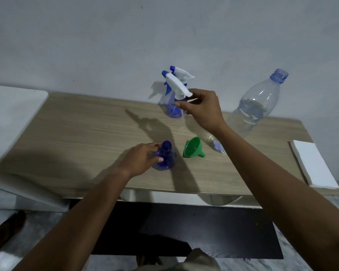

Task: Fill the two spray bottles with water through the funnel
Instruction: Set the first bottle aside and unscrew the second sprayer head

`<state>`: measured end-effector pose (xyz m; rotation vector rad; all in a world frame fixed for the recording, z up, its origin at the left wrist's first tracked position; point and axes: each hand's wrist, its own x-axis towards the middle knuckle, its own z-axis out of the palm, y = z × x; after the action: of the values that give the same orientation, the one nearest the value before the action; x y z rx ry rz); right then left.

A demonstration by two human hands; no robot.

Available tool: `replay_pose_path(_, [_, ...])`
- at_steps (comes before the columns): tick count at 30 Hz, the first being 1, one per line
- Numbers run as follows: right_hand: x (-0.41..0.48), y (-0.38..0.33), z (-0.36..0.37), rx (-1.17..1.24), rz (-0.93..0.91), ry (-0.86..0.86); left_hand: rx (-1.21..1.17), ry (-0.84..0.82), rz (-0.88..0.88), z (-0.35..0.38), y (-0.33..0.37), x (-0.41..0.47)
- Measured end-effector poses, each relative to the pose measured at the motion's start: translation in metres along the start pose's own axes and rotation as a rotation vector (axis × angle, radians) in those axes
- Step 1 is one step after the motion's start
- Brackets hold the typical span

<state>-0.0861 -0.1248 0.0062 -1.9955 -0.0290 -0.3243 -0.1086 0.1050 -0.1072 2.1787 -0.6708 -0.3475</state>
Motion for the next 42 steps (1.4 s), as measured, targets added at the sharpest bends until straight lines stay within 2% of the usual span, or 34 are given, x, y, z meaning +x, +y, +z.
replay_pose_path(3, [0.013,0.035,0.003,-0.293,0.058,-0.006,0.023,0.006,-0.025,0.001,0.004,0.003])
replay_pose_path(7, [0.021,0.085,0.014,-0.564,0.219,-0.172,0.000,0.037,-0.063,0.007,0.006,0.005])
replay_pose_path(13, [0.030,0.119,0.021,-0.685,0.353,-0.365,-0.028,0.061,-0.136,0.013,-0.001,0.008])
replay_pose_path(16, [0.031,0.126,0.024,-0.651,0.405,-0.435,-0.028,0.043,-0.155,0.013,-0.001,0.007])
replay_pose_path(21, [0.032,0.123,0.020,-0.567,0.424,-0.455,-0.017,0.052,-0.193,0.015,0.004,0.007])
replay_pose_path(23, [0.022,0.112,0.011,-0.480,0.421,-0.353,-0.023,0.074,-0.211,0.018,0.008,0.006])
replay_pose_path(26, [-0.015,0.100,-0.005,-0.342,0.346,-0.110,-0.035,0.112,-0.228,0.022,0.015,0.002])
replay_pose_path(28, [-0.046,0.101,-0.013,-0.264,0.299,-0.061,-0.046,0.141,-0.235,0.025,0.020,0.001])
replay_pose_path(31, [-0.080,0.107,-0.021,-0.176,0.336,-0.158,-0.127,0.214,-0.246,0.029,0.029,0.002])
replay_pose_path(35, [-0.090,0.118,-0.021,-0.187,0.362,-0.286,-0.170,0.313,-0.278,0.037,0.036,0.004])
replay_pose_path(39, [-0.088,0.122,-0.020,-0.206,0.357,-0.273,-0.179,0.343,-0.271,0.043,0.043,0.004])
replay_pose_path(42, [-0.090,0.119,-0.025,-0.070,0.360,-0.224,-0.172,0.341,-0.272,0.048,0.045,0.002])
